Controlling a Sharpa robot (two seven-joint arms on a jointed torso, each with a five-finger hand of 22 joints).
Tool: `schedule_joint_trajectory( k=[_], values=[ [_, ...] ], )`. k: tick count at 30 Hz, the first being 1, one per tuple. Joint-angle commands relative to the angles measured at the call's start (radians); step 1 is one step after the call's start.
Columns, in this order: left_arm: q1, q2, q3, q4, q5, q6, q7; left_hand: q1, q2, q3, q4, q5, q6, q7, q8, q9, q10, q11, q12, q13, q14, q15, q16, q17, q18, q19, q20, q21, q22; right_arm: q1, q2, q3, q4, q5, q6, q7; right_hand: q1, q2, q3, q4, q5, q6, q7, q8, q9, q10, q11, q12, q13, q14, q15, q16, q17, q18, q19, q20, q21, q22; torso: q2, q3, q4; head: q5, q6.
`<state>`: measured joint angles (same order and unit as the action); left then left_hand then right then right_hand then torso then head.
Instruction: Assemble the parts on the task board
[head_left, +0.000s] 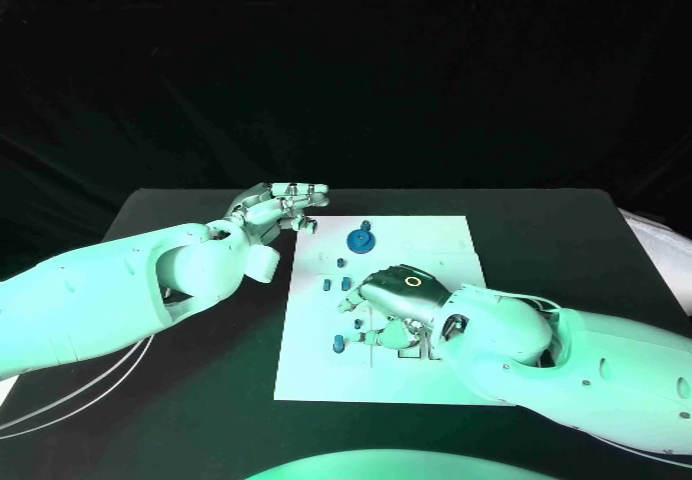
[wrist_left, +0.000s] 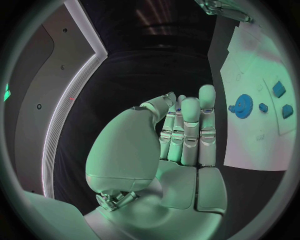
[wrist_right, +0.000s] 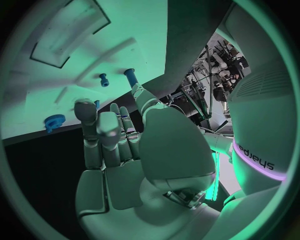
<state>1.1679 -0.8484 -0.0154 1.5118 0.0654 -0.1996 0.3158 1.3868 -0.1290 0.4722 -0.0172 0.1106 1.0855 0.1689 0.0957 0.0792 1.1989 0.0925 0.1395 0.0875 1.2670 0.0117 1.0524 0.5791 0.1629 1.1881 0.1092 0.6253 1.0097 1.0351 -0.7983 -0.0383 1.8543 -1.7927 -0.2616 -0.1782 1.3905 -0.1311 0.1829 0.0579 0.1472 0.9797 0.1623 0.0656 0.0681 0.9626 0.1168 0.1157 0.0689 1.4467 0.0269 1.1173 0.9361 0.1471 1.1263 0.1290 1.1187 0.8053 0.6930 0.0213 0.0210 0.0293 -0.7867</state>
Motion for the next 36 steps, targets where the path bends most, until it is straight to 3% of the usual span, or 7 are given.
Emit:
schedule_joint_trajectory(
  k=[1,7,13,16,19,28,36],
  values=[
    [0.000,0.001,0.000,0.001,0.001,0.020,0.003,0.005,0.005,-0.006,-0.001,0.004,-0.007,-0.001,0.005,-0.001,-0.007,-0.001,0.005,0.001,-0.006,-0.004,0.002,-0.001,0.016,0.002,0.000,-0.004,-0.001,0.023,-0.068,0.006,0.042,0.091,-0.056,-0.024,0.009,0.012,-0.014,0.003,0.012,0.015,0.003,0.003,0.002,0.053,-0.009,0.034,0.006,0.004,-0.005,0.004,0.009,0.006,0.006,-0.003,0.002,0.010,-0.001,-0.0025,-0.0035,-0.020,0.009],
    [0.000,-0.001,0.000,0.004,0.001,0.018,0.003,0.005,0.005,-0.006,-0.001,0.004,-0.007,-0.001,0.005,-0.001,-0.007,-0.001,0.005,0.001,-0.006,-0.004,0.002,-0.001,0.016,0.002,0.000,-0.004,-0.001,0.070,-0.234,0.008,0.107,0.282,-0.053,-0.155,-0.037,0.024,-0.039,0.054,0.045,0.068,-0.020,0.023,0.008,0.309,-0.059,0.162,0.056,0.065,-0.043,0.161,0.202,-0.042,0.171,-0.031,0.169,0.263,-0.007,-0.0073,-0.0158,-0.047,0.016],
    [0.000,0.000,-0.002,0.006,0.001,0.019,0.002,0.005,0.005,-0.006,-0.001,0.004,-0.007,-0.001,0.005,-0.001,-0.007,-0.001,0.005,0.001,-0.006,-0.004,0.002,-0.001,0.016,0.002,0.000,-0.004,-0.001,0.080,-0.354,-0.012,0.147,0.370,-0.005,-0.297,-0.111,0.008,-0.136,0.143,0.124,0.089,-0.055,0.046,0.012,0.408,-0.097,0.368,0.244,0.076,-0.079,0.227,0.272,-0.072,0.253,-0.069,0.270,0.416,-0.009,-0.0095,-0.0322,-0.061,0.021],
    [0.000,0.001,-0.004,0.004,0.001,0.019,0.002,0.005,0.005,-0.006,-0.001,0.004,-0.007,-0.001,0.005,-0.001,-0.007,-0.001,0.005,0.001,-0.006,-0.004,0.002,-0.001,0.016,0.002,0.000,-0.004,-0.001,0.077,-0.385,-0.022,0.158,0.373,0.013,-0.346,-0.093,0.019,-0.203,0.188,0.139,0.086,-0.055,0.066,0.020,0.374,-0.102,0.718,0.641,0.078,-0.086,0.275,0.332,-0.082,0.263,-0.065,0.298,0.458,-0.010,-0.0097,-0.0393,-0.065,0.021],
    [0.000,0.002,-0.005,0.003,0.001,0.019,0.002,0.005,0.005,-0.006,-0.001,0.004,-0.007,-0.001,0.005,-0.001,-0.007,-0.001,0.005,0.001,-0.006,-0.004,0.002,-0.001,0.016,0.002,0.000,-0.004,-0.001,0.073,-0.400,-0.028,0.161,0.355,0.021,-0.373,-0.092,0.038,-0.244,0.222,0.141,0.087,-0.059,0.082,0.028,0.357,-0.096,0.840,0.793,0.079,-0.076,0.290,0.351,-0.080,0.262,-0.067,0.305,0.468,-0.012,-0.0105,-0.0428,-0.066,0.022],
    [-0.002,0.002,-0.007,0.000,0.001,0.021,0.003,0.005,0.005,-0.006,-0.001,0.004,-0.007,-0.001,0.005,-0.001,-0.007,-0.001,0.005,0.001,-0.006,-0.004,0.002,-0.001,0.016,0.002,0.000,-0.004,-0.001,0.054,-0.399,-0.036,0.152,0.300,0.051,-0.402,-0.114,0.061,-0.292,0.231,0.146,0.090,-0.060,0.102,0.041,0.359,-0.096,0.910,0.892,0.079,-0.075,0.299,0.361,-0.082,0.263,-0.066,0.310,0.477,-0.013,-0.0116,-0.0377,-0.064,0.020],
    [-0.004,0.000,-0.007,0.000,0.001,0.021,0.002,0.005,0.005,-0.006,-0.001,0.004,-0.007,-0.001,0.005,-0.001,-0.007,-0.001,0.005,0.001,-0.006,-0.004,0.002,-0.001,0.016,0.002,0.000,-0.004,-0.001,0.034,-0.366,-0.038,0.139,0.273,0.054,-0.404,-0.120,0.065,-0.305,0.232,0.145,0.089,-0.060,0.107,0.045,0.361,-0.096,0.925,0.914,0.079,-0.075,0.301,0.365,-0.082,0.263,-0.066,0.311,0.479,-0.012,-0.0112,-0.0421,-0.058,0.019]
  ],
)
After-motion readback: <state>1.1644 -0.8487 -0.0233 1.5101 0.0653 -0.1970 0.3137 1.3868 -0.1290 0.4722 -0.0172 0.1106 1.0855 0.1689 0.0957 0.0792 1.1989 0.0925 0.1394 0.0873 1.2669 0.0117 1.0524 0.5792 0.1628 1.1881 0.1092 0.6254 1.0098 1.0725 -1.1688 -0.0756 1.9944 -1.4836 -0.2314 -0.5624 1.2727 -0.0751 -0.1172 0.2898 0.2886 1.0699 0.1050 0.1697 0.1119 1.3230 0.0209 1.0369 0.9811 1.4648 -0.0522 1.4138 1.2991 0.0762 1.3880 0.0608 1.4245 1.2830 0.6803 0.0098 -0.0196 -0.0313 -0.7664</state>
